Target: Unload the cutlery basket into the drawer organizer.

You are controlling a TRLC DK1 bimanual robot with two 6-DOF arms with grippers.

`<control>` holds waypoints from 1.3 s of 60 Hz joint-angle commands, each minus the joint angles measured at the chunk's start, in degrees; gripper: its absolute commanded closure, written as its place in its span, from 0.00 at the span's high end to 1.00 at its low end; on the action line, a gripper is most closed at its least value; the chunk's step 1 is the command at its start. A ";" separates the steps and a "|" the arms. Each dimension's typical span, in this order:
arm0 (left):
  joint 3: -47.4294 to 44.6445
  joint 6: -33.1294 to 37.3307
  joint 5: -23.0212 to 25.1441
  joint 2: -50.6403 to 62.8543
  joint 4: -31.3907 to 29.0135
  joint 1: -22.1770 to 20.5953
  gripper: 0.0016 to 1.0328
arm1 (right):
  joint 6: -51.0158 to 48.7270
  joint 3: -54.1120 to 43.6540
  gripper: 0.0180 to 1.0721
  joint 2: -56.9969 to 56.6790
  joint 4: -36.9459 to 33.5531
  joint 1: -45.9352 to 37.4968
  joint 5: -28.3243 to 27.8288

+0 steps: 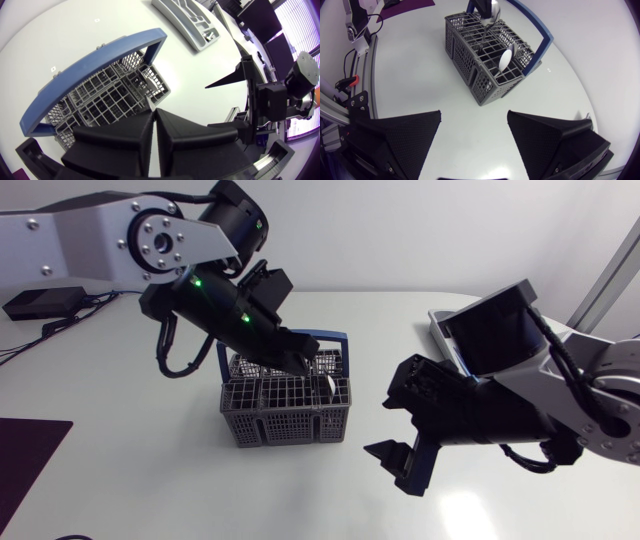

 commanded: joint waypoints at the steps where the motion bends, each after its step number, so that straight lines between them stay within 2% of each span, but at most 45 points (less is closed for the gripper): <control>1: -1.37 0.18 1.08 -2.41 -0.08 0.47 0.06 | 1.46 -0.48 0.91 -1.17 -0.16 0.50 0.41; 32: -2.69 -2.01 1.61 -12.25 -0.08 -2.69 0.06 | 1.64 -0.22 0.91 -7.85 -1.30 0.23 0.06; 59: -1.37 -2.36 1.96 -13.66 -2.63 -11.04 0.06 | -0.38 1.45 0.92 -7.23 -2.62 -2.40 -10.14; 65: -0.58 -2.36 2.05 -13.57 -3.77 -12.71 0.06 | -0.73 2.15 0.89 -7.06 -2.62 -3.81 -14.00; 78: -0.14 -2.98 3.10 -12.69 -4.39 -15.00 0.06 | -0.82 2.95 0.82 -6.09 -1.83 -4.07 -17.78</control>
